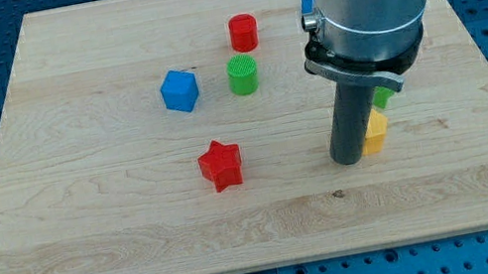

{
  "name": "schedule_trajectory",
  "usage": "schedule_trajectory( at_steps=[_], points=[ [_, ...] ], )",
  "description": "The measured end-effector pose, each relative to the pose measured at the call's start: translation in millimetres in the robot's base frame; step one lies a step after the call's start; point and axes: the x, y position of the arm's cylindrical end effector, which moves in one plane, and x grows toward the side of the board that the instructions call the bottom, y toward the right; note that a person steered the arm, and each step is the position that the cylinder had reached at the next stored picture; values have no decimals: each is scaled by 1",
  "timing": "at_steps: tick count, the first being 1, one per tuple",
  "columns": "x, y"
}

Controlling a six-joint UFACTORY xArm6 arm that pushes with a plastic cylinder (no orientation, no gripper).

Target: Push the red star a bit right and up

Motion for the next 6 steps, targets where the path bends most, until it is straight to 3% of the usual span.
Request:
schedule_trajectory(
  at_steps=[2, 3, 4, 6],
  points=[
    [43, -74],
    [39, -172],
    [13, -218],
    [8, -204]
  ],
)
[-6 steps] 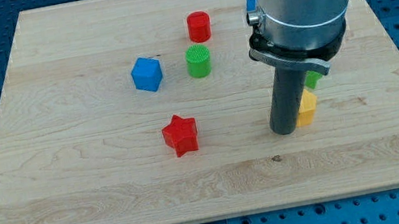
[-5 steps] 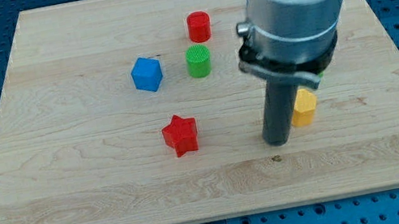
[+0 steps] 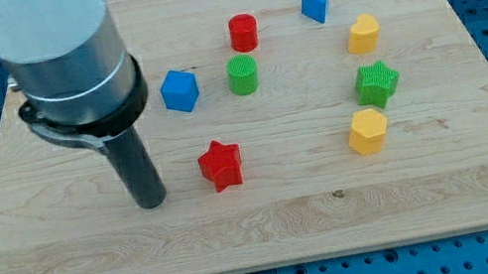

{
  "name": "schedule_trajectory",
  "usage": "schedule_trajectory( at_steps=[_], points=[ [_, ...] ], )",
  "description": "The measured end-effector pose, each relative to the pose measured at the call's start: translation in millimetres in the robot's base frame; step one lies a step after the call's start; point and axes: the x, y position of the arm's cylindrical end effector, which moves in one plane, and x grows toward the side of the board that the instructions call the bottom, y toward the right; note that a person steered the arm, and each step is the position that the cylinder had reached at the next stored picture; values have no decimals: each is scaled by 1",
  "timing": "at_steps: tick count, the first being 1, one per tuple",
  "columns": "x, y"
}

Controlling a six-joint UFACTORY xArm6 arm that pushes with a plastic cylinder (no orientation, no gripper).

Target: Push the red star a bit right and up

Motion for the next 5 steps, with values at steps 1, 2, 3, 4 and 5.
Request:
schedule_trajectory(
  at_steps=[1, 2, 3, 4, 5],
  points=[
    [0, 37],
    [-1, 71],
    [-6, 88],
    [-13, 92],
    [-15, 97]
  ],
)
